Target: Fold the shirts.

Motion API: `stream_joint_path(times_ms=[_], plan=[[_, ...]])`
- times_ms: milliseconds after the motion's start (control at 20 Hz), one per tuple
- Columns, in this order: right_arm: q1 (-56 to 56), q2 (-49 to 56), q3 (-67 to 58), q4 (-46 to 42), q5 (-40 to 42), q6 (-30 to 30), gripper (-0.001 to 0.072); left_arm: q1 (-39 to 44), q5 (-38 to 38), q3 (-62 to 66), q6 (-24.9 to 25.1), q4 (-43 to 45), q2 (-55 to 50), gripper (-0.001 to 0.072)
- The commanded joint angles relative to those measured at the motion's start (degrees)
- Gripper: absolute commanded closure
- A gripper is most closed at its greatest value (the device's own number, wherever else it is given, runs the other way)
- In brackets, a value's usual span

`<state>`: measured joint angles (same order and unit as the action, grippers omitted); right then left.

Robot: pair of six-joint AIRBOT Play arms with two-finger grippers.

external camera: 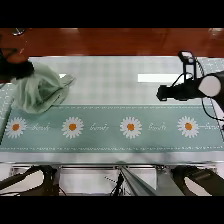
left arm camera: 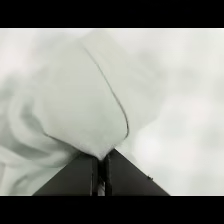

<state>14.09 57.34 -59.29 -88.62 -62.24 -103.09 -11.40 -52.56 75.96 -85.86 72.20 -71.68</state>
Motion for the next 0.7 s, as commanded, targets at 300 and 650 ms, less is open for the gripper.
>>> stream_joint_path(times_ms=[300,650], plan=[[0.0,-22.0,0.0,-0.4,3.1,0.9,0.01,13.0,10.7,23.0,7.9,-25.1,11.2,0.068],[0.0,-25.7,0.0,2.9,-0.2,6.7,0.0091,30.1,17.3,26.3,7.8,-25.4,11.4,0.0681]])
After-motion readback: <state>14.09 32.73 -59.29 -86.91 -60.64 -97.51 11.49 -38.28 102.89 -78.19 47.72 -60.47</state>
